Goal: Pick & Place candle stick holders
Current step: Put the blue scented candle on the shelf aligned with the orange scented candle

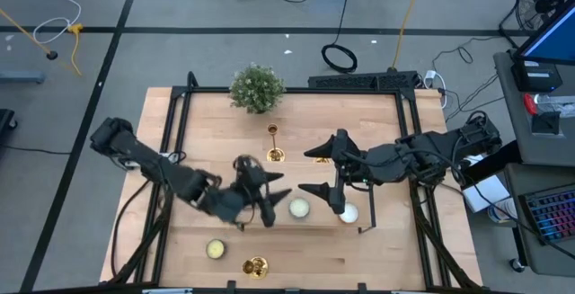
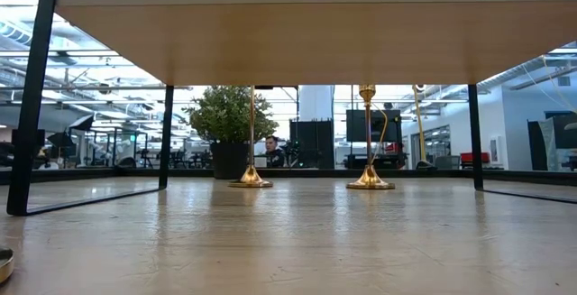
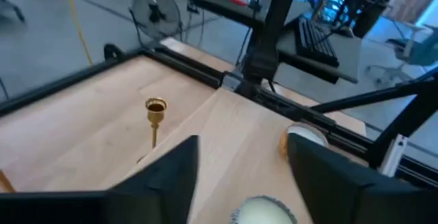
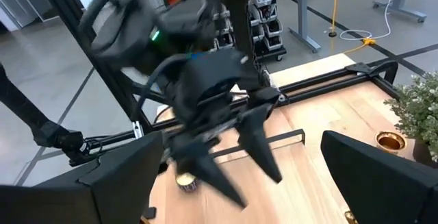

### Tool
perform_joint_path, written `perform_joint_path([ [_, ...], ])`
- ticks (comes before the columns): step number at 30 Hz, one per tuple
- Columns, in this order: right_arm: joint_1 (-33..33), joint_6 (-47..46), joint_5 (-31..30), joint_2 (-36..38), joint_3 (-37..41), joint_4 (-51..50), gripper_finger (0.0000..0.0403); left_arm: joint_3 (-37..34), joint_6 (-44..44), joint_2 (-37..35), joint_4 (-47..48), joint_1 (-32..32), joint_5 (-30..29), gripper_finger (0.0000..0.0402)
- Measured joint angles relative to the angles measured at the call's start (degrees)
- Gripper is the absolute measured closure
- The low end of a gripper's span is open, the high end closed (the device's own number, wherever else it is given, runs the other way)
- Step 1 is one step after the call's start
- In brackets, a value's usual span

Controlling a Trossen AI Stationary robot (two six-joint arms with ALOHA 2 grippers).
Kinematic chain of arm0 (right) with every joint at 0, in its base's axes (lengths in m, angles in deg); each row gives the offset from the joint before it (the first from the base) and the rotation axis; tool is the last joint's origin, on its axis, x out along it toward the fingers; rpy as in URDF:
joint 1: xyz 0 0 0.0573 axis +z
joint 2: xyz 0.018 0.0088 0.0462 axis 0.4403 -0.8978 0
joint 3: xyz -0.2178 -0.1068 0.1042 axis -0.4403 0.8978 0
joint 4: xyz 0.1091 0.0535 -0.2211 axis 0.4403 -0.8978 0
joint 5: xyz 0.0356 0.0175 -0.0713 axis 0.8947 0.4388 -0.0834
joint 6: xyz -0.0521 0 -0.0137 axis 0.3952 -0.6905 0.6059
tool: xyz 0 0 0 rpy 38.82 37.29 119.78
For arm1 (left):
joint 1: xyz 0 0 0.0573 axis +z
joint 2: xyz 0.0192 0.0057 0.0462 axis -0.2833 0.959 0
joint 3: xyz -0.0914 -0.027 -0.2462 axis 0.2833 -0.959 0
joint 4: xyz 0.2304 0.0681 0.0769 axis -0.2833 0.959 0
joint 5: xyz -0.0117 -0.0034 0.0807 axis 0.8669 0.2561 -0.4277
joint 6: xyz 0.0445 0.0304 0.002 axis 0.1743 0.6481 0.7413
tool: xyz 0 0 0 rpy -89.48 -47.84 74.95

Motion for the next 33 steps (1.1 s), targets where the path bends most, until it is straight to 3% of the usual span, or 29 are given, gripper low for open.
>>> perform_joint_path([
  [7,0.53,-2.80,0.05,0.00,0.00,-5.25,0.0009,-0.02,-3.93,-1.68,8.24,6.31,19.69,0.0364],
  [9,0.54,-4.85,0.07,0.00,0.00,-8.16,0.0009,-0.02,-5.54,-1.03,9.40,7.57,24.23,0.0390],
  [17,0.50,-8.77,0.07,0.02,0.00,-22.27,0.0009,-0.06,-10.42,-1.24,11.71,11.38,24.58,0.0396],
  [21,0.85,-4.26,2.11,0.21,0.80,-24.35,0.0009,-0.04,-10.47,-1.25,11.79,13.42,25.01,0.0398],
  [23,0.68,-3.95,3.21,1.06,2.33,-23.72,0.0009,-0.04,-11.18,-1.21,11.65,14.85,27.89,0.0399],
  [28,-1.53,-5.81,2.35,5.45,9.75,-14.97,0.0009,-0.04,-9.99,-0.48,11.65,16.98,35.20,0.0400],
  [33,-2.91,-9.01,1.25,12.61,22.30,4.24,0.0009,-0.02,-9.16,0.08,12.65,18.63,40.94,0.0400],
])
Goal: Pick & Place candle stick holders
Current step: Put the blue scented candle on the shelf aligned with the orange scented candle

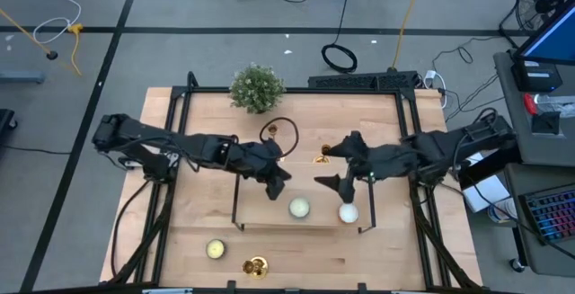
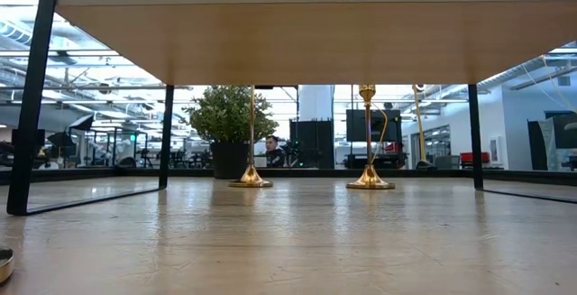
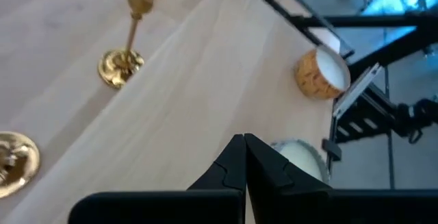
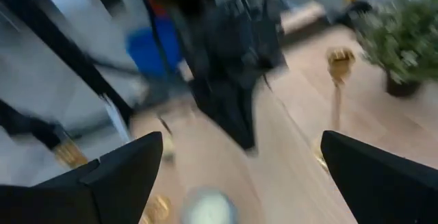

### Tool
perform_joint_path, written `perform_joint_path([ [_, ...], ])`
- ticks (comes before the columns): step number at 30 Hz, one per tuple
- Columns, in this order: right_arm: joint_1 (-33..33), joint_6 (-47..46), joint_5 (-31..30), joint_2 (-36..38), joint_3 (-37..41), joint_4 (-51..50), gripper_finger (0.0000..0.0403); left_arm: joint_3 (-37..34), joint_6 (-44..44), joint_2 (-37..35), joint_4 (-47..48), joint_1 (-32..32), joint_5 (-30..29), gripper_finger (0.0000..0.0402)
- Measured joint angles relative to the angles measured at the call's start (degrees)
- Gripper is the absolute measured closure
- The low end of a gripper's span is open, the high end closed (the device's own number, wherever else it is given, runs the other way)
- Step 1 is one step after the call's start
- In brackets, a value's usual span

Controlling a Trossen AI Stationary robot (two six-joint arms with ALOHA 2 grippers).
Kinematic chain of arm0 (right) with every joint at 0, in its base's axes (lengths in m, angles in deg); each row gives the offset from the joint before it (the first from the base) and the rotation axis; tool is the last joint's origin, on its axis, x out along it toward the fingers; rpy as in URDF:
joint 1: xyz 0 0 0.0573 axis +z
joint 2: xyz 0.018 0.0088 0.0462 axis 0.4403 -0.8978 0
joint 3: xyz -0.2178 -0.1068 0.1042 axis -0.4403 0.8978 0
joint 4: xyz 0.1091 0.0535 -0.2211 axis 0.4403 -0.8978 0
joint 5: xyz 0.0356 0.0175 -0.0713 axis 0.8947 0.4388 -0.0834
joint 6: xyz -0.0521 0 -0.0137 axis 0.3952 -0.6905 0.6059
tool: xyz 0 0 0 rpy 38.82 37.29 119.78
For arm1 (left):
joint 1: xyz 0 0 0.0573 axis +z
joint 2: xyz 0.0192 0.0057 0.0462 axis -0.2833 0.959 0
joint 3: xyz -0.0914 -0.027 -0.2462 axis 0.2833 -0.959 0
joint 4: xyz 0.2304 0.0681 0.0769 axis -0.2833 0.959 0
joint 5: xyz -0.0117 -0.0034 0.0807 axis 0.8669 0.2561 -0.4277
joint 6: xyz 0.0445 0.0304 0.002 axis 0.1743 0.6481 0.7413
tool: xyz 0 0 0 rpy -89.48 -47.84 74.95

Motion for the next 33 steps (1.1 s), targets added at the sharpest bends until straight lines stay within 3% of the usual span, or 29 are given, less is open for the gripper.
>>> perform_joint_path([
  [5,-0.08,2.55,2.09,6.46,12.71,20.94,0.0009,0.02,1.05,2.74,-0.40,-0.28,3.29,0.0400],
  [9,-0.04,5.07,6.14,10.14,19.01,31.00,0.0009,0.00,1.22,5.31,-1.14,-0.94,3.42,0.0401],
  [33,1.95,7.64,6.31,11.15,21.24,33.86,0.0009,0.00,1.58,7.08,-4.26,-1.12,4.71,0.0401],
])
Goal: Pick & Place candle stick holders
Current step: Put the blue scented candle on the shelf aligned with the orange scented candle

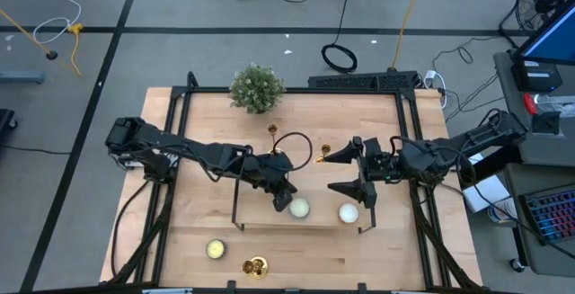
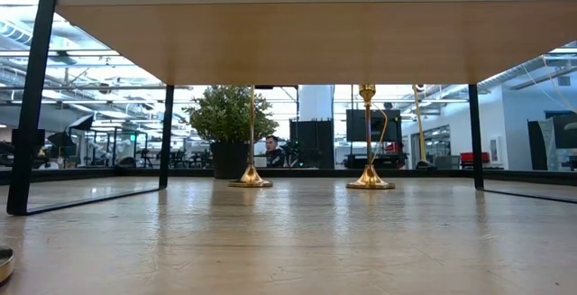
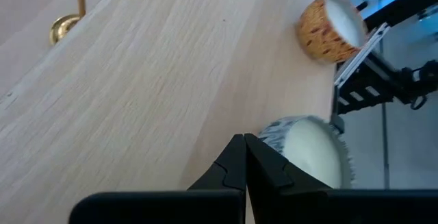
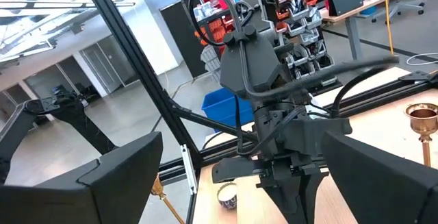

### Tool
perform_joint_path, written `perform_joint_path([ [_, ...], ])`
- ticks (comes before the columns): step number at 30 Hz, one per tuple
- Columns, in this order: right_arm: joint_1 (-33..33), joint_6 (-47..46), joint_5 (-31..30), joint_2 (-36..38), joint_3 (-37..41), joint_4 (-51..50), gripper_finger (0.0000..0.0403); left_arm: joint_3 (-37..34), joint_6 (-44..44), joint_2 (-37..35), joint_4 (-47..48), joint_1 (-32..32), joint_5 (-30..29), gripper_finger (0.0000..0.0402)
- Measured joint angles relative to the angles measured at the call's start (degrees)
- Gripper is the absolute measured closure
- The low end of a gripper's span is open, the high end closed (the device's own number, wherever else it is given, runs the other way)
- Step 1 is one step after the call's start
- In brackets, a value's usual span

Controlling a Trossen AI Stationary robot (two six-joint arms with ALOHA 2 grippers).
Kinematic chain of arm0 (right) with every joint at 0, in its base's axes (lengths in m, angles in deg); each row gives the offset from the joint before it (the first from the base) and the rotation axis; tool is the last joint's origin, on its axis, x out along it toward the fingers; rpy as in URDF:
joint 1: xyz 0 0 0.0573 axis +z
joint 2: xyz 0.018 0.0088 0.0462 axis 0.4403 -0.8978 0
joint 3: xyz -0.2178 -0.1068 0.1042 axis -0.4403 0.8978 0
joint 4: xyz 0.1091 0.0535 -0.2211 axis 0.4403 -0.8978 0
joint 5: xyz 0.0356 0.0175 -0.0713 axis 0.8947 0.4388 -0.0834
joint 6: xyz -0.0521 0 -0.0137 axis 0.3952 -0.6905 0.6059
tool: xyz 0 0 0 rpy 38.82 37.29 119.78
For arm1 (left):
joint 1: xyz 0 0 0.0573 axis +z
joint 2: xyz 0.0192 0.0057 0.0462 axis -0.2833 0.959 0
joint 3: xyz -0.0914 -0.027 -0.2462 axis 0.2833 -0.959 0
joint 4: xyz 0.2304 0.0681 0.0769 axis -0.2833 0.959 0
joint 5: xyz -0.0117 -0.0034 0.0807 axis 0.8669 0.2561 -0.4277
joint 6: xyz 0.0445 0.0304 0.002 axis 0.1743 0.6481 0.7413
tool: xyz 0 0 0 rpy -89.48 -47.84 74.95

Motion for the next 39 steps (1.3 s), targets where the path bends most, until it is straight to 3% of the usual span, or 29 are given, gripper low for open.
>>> perform_joint_path([
  [39,0.00,-0.02,-0.09,-0.02,-0.04,0.17,0.0009,0.00,0.29,0.00,-1.11,-1.07,4.57,0.0401],
])
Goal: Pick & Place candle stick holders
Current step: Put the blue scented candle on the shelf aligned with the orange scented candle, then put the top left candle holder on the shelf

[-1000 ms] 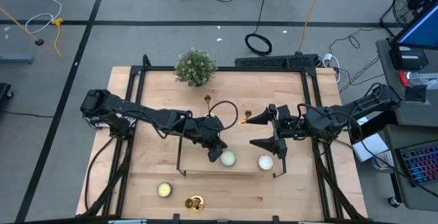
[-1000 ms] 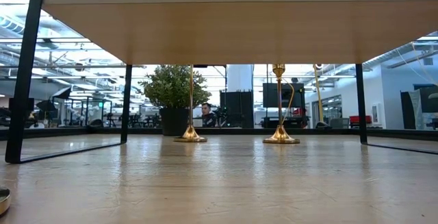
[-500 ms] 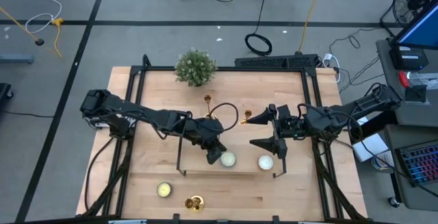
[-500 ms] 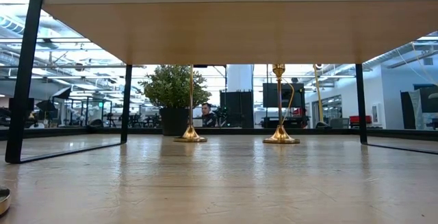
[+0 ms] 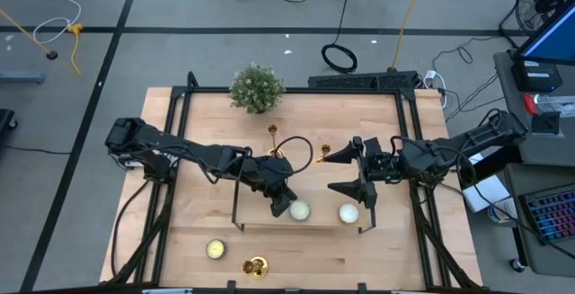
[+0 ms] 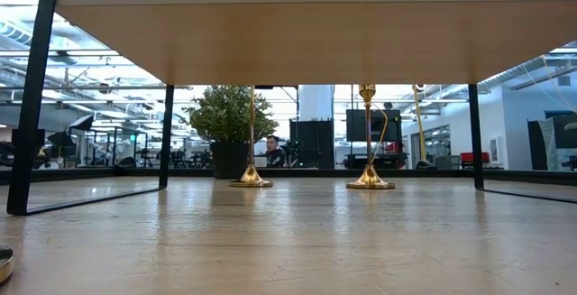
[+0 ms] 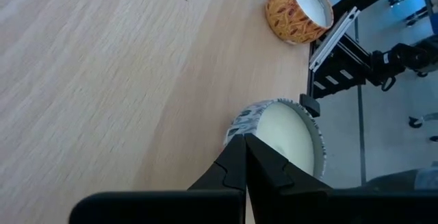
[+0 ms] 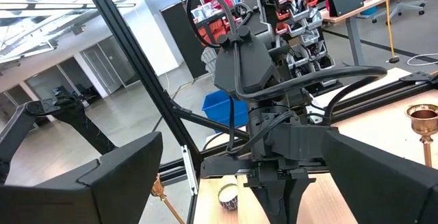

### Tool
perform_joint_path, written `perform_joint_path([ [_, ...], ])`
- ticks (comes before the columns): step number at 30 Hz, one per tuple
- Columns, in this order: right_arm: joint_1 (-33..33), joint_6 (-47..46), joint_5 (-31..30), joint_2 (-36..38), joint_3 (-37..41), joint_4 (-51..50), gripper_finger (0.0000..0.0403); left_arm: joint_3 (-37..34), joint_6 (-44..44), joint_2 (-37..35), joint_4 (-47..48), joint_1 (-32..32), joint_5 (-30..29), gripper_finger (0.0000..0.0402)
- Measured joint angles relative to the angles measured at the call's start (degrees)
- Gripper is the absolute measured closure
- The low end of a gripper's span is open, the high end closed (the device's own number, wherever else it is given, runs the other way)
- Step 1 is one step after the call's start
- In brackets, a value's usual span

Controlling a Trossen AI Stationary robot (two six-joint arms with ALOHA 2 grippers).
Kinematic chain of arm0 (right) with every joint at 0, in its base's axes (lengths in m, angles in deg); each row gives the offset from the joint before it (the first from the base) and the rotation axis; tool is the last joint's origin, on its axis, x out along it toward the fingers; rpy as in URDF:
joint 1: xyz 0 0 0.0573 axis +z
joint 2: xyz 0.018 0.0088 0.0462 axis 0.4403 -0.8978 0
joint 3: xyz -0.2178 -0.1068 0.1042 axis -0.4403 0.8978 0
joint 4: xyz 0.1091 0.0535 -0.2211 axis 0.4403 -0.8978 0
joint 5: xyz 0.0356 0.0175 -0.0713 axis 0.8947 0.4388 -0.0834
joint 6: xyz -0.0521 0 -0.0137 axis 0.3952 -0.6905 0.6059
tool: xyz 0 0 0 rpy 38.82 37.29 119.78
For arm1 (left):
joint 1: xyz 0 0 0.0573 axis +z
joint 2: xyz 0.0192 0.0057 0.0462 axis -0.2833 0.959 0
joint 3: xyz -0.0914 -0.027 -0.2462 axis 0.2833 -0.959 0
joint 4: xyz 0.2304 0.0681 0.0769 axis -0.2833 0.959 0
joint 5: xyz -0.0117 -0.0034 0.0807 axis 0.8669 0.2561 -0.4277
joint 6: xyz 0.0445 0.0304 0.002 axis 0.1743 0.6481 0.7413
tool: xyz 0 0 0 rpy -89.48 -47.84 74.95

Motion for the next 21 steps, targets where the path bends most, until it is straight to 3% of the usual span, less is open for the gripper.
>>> perform_joint_path([
  [12,0.00,-0.18,-0.02,0.00,0.00,0.00,0.0009,0.00,-0.84,-0.02,0.04,-1.47,-0.87,0.0402],
  [17,0.00,-0.34,-0.02,0.00,0.00,0.00,0.0009,0.00,-0.82,-0.02,0.20,-1.80,-8.46,0.0401],
  [21,0.00,-1.02,-0.02,0.00,-0.02,0.00,0.0009,1.98,-0.01,-0.04,3.14,-1.62,-11.26,0.0401],
])
